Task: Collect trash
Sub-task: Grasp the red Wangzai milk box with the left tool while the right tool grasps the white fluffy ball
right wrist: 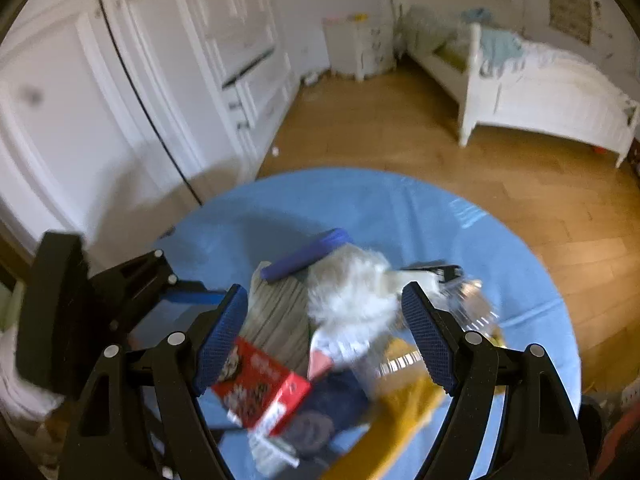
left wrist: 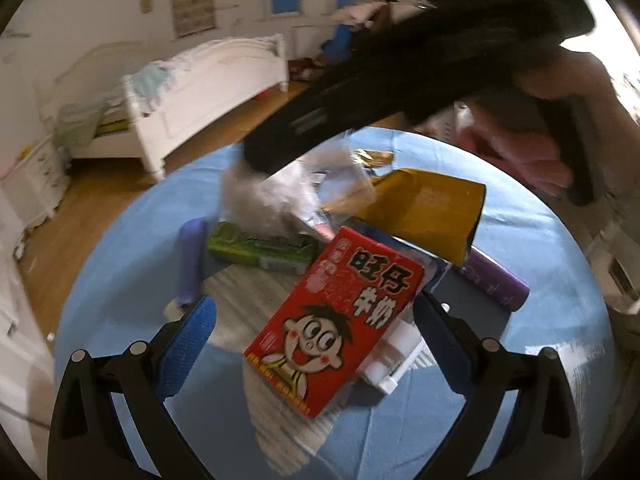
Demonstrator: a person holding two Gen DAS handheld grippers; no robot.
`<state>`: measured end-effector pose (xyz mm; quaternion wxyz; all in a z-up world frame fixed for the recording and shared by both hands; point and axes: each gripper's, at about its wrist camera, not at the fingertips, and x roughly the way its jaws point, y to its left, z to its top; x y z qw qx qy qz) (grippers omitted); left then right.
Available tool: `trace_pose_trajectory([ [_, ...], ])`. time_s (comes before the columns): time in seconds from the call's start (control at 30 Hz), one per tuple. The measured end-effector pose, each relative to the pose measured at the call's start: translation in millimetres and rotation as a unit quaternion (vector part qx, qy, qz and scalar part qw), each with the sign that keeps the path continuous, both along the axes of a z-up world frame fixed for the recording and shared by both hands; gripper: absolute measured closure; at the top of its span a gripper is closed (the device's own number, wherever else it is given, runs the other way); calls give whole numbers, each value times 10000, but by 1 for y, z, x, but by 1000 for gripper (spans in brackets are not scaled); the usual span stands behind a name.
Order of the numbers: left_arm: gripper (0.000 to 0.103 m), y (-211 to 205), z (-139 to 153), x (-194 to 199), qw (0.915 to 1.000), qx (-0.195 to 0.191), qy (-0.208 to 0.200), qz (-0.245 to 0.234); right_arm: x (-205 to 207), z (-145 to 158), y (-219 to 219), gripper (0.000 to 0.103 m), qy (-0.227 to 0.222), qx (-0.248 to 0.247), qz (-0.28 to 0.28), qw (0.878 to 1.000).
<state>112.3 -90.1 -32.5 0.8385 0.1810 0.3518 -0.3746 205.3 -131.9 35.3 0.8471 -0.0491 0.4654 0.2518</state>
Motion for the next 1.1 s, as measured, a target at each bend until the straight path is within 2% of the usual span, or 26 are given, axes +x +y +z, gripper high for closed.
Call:
trace_pose_trajectory([
  [0.17, 7, -4, -4, 12, 9993, -144, 264, -238, 22, -29, 15, 25, 490, -392, 19, 9980],
  [0.23, 16, -4, -6, 12, 9985, -223, 377, -319, 22, -34, 16, 38, 539, -477, 9, 9974],
  [0.27, 26, -4, -7, 12, 9978, -290, 482, -362, 22, -35, 16, 46, 490, -540, -8, 9973],
  [0.3, 27, -6, -6, 13, 9977, -313, 491, -344, 20, -34, 15, 54, 454, -533, -8, 9975],
  [0.4, 32, -6, -7, 9, 9983, -310, 412, -279, 15, -31, 11, 63, 380, -412, -8, 9984],
  [0.53, 38, -7, -6, -3, 9990, -330, 274, -78, 5, -20, -3, 65, 150, -147, -97, 9997],
  [0.6, 40, -6, -2, -9, 9992, -362, 173, 66, -4, -8, -15, 65, -20, 189, -146, 9997],
  [0.67, 42, -1, 5, -16, 9981, -553, 109, 231, -20, 10, -33, 65, -285, 662, -224, 9971],
  [0.8, 43, 15, 32, -34, 9918, -1073, -155, 671, -55, 45, -78, 65, -832, 1598, -530, 9822],
  [0.9, 43, 19, 50, -48, 9869, -1348, -302, 837, -90, 68, -120, 65, -1263, 2146, -848, 9648],
  [0.97, 44, 17, 58, -57, 9849, -1421, -395, 905, -106, 76, -144, 65, -1429, 2368, -1048, 9553],
  [1.1, 44, 2, 71, -69, 9816, -1621, -385, 931, -147, 83, -193, 65, -1887, 2351, -1563, 9406],
])
